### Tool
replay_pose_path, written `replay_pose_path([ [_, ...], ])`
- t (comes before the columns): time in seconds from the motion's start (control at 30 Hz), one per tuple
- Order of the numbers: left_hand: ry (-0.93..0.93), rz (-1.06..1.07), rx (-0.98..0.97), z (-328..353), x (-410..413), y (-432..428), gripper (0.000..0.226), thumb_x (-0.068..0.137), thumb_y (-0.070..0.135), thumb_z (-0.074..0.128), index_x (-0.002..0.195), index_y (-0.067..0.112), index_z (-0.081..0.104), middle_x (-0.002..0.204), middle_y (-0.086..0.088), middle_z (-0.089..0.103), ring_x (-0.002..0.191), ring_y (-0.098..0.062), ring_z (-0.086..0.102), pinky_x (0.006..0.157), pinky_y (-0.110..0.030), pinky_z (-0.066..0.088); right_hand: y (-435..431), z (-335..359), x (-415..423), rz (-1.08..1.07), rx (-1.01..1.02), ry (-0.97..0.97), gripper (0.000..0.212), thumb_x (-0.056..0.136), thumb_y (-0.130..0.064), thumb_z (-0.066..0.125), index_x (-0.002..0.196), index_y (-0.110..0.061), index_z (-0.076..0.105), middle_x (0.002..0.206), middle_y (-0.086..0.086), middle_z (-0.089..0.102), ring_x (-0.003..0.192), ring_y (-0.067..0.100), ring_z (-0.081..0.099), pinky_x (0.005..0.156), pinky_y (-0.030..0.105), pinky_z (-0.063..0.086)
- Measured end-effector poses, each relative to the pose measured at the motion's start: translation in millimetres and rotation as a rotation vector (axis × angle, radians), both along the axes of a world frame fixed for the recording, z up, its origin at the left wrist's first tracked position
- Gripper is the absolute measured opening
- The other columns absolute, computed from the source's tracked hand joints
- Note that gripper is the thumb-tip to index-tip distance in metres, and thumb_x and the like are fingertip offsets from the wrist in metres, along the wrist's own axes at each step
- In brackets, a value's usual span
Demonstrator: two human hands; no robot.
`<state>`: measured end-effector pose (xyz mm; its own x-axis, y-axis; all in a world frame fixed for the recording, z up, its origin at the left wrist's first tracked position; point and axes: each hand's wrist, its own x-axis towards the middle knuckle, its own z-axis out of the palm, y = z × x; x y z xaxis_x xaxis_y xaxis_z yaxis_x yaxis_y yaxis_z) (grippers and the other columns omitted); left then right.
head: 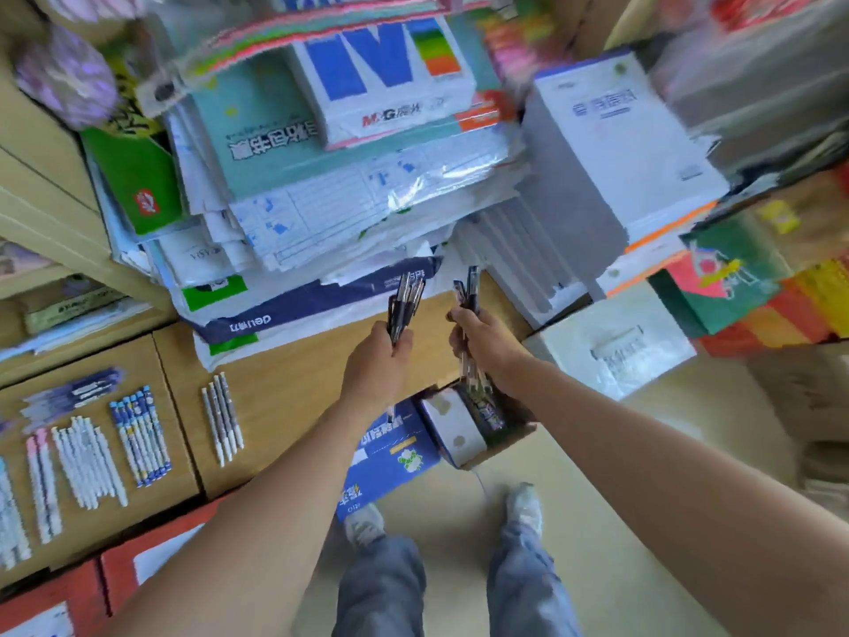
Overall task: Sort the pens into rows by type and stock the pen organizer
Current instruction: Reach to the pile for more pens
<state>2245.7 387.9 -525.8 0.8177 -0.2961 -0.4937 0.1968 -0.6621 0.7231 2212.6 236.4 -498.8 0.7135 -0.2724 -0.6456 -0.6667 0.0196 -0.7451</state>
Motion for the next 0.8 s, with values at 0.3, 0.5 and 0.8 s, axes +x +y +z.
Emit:
replay_pose_path([
  [0.3,-0.046,-0.139,0.017,90.6,-57.8,-164.9,0.028,0.100,0.040,0.036,0.088,0.016,0.046,0.069,-0.007,0.059,0.073,-0.031,0.064,0.074,-0.043,0.050,-162.7,71.1,-76.5,-0.034,-0.082,-0.054,0.031,0.101,-0.028,0.042,0.076,-0.013,0.054,0.065,0.003,0.049,0.057,0.017,0.043,0.056,0.026,0.034],
  [0.5,-0.090,-0.154,-0.026,125.9,-91.0,-285.0,0.036,0.101,0.036,0.037,0.084,0.007,0.049,0.062,-0.007,0.058,0.056,-0.019,0.057,0.062,-0.028,0.047,-277.2,114.3,-116.4,0.031,-0.238,-0.076,0.030,0.100,-0.029,0.045,0.080,-0.013,0.061,0.068,0.002,0.046,0.061,0.016,0.042,0.058,0.028,0.032],
  [0.8,-0.158,-0.226,0.007,168.8,-79.5,-410.9,0.033,0.101,0.038,0.037,0.092,0.008,0.049,0.068,-0.011,0.065,0.072,-0.030,0.062,0.078,-0.040,0.048,-391.2,154.1,-126.9,-0.023,-0.146,-0.084,0.030,0.100,-0.033,0.047,0.077,-0.017,0.057,0.068,0.001,0.052,0.058,0.017,0.047,0.052,0.023,0.041],
])
